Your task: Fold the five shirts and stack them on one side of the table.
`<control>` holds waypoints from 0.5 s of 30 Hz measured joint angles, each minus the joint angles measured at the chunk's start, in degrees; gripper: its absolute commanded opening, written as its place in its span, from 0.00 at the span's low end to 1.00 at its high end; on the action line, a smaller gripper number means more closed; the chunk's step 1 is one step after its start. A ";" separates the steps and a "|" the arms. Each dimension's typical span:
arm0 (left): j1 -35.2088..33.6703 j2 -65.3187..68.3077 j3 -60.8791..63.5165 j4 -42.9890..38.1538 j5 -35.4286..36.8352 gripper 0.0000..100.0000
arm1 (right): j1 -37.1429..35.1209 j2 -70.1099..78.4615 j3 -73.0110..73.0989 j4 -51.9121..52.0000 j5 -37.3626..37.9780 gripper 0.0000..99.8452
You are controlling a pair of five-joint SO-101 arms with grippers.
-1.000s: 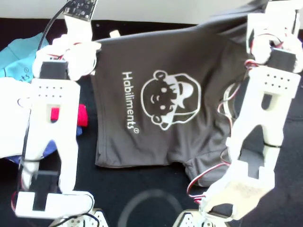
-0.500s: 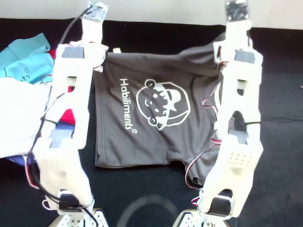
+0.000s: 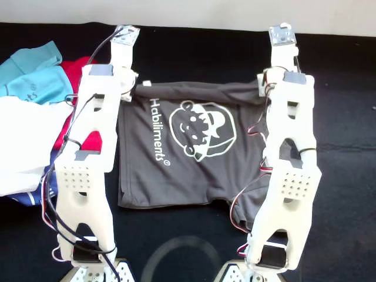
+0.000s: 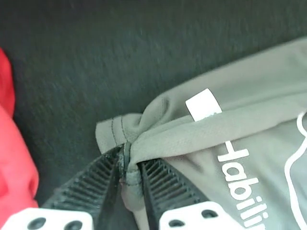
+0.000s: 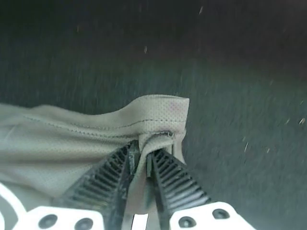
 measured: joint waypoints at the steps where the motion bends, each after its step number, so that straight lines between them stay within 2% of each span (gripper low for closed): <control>1: 0.00 0.00 -0.62 2.29 0.00 0.01 | 0.00 -0.09 -0.44 2.02 0.00 0.01; 9: 0.00 -1.49 -6.77 21.63 0.00 0.01 | 1.58 -5.63 -3.43 20.04 0.00 0.01; 15: 1.05 -1.76 -7.65 31.82 -2.29 0.01 | 3.08 -9.14 -3.43 28.40 0.00 0.01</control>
